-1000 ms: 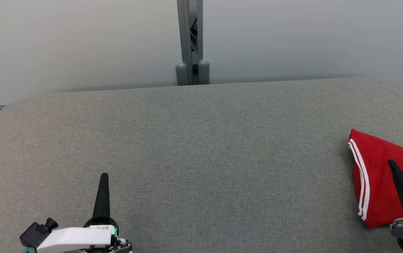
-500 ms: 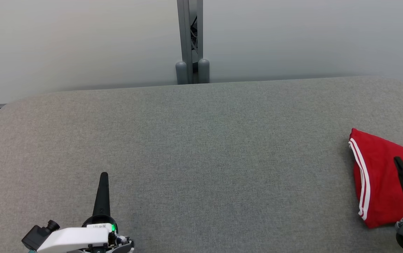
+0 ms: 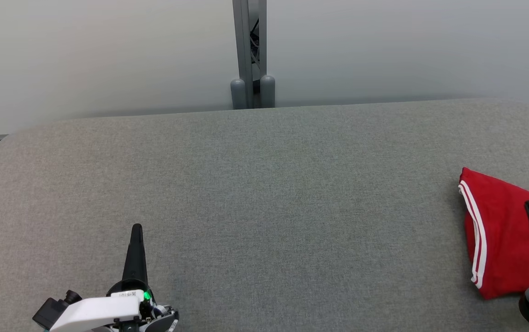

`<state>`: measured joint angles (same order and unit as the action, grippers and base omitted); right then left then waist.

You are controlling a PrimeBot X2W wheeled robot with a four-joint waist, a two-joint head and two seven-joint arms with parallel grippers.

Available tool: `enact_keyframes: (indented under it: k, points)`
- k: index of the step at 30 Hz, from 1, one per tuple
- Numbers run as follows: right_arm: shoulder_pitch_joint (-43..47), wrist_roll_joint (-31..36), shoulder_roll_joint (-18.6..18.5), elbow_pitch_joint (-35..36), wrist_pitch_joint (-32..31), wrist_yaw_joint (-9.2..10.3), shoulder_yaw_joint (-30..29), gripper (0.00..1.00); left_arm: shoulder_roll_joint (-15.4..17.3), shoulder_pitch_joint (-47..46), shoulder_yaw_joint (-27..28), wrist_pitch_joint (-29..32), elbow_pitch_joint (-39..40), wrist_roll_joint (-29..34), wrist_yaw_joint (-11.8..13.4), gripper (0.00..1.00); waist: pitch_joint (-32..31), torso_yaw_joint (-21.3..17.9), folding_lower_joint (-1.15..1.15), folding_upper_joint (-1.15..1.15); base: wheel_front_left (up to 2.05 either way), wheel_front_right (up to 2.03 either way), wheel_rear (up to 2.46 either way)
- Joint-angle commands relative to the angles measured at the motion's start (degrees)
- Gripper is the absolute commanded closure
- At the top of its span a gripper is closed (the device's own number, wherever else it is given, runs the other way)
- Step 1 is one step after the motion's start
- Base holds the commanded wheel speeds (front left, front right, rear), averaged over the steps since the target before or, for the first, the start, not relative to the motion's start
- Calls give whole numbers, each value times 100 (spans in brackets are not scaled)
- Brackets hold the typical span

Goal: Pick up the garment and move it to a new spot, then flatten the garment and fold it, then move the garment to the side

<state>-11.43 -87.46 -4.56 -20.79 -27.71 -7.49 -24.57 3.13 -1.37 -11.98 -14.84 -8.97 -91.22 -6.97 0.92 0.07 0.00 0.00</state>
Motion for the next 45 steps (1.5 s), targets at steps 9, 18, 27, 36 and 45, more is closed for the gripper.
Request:
enact_keyframes:
  k: [9, 18, 27, 36, 45]
  points:
    - [-86, -271, -56, -40, -133, 0, -98, 100, -29, -81, 47, -26, -19, -209, -77, 100, 13, 1, 0, 0, 0, 0, 0]
    - [-87, -270, -55, -40, -134, 0, -100, 100, -29, -81, 46, -26, -19, -209, -77, 100, 13, 1, 0, 0, 0, 0, 0]
    - [-87, -270, -55, -40, -135, 0, -99, 100, -29, -81, 45, -26, -18, -210, -76, 100, 13, 1, 0, 0, 0, 0, 0]
    - [-87, -268, -54, -40, -135, 0, -100, 100, -28, -81, 46, -27, -18, -210, -76, 100, 13, 1, 0, 0, 0, 0, 0]
    - [-87, -268, -54, -40, -136, 0, -102, 100, -28, -81, 46, -27, -17, -209, -76, 100, 13, 1, 0, 0, 0, 0, 0]
